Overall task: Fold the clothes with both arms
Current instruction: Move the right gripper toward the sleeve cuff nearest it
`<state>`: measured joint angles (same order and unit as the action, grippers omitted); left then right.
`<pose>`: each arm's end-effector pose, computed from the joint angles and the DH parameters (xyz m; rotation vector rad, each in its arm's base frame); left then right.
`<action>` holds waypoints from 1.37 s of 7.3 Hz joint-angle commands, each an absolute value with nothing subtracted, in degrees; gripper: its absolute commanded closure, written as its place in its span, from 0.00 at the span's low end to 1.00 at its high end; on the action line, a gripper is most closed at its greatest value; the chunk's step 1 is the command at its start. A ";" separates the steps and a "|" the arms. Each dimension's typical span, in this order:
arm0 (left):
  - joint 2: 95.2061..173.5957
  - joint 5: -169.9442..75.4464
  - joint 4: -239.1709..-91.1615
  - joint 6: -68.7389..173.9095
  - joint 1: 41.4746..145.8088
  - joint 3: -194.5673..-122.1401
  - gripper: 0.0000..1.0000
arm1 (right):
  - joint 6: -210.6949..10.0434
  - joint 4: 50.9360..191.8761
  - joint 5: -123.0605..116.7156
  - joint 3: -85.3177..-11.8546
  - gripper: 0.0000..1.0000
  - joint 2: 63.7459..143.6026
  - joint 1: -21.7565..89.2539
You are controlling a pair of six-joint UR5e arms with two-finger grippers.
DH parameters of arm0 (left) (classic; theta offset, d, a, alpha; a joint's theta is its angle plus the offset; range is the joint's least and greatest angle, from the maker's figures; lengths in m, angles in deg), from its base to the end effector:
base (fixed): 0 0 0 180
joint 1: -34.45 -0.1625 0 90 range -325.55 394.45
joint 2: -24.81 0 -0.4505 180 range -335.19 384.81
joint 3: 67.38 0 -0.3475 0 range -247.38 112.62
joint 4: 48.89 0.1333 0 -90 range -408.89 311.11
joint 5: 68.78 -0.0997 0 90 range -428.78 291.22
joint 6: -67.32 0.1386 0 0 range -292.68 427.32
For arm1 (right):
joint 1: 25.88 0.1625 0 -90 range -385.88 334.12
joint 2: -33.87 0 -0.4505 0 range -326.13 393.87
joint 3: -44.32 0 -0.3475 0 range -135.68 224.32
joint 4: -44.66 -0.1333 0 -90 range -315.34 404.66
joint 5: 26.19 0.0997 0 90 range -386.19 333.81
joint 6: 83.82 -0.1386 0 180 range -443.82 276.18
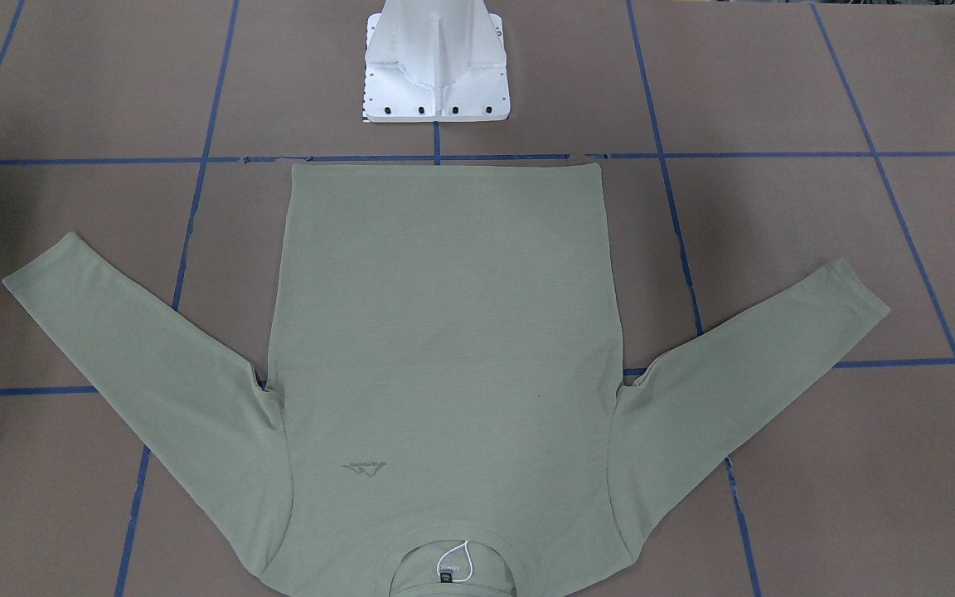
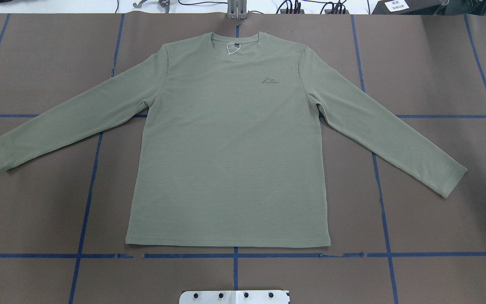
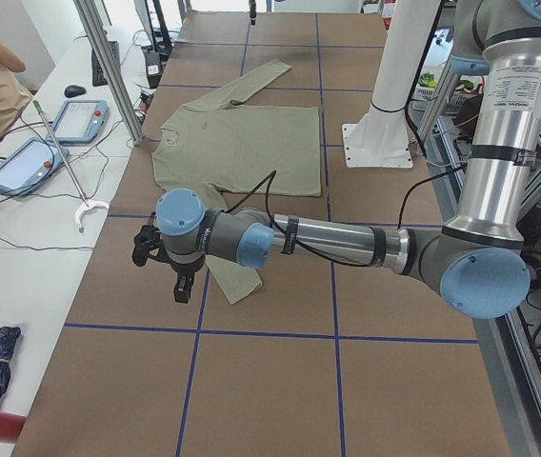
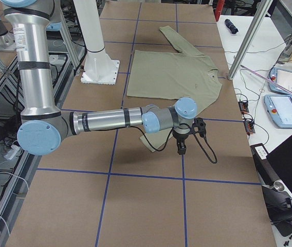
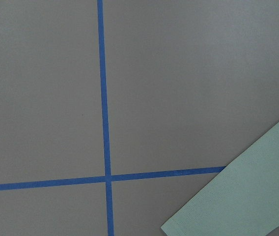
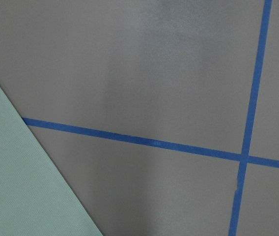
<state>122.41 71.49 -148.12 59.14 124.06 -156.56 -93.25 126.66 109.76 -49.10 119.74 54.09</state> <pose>-0.0231 -0.5251 0.6257 0.1952 0.8880 -0.0039 -0.0537 -0.4971 0.6323 0.1183 -0.8289 -0.1187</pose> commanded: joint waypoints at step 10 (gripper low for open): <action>120.43 75.91 -148.73 58.00 119.79 -160.81 0.00 | -101.70 121.33 111.19 -49.03 0.00 122.11 44.28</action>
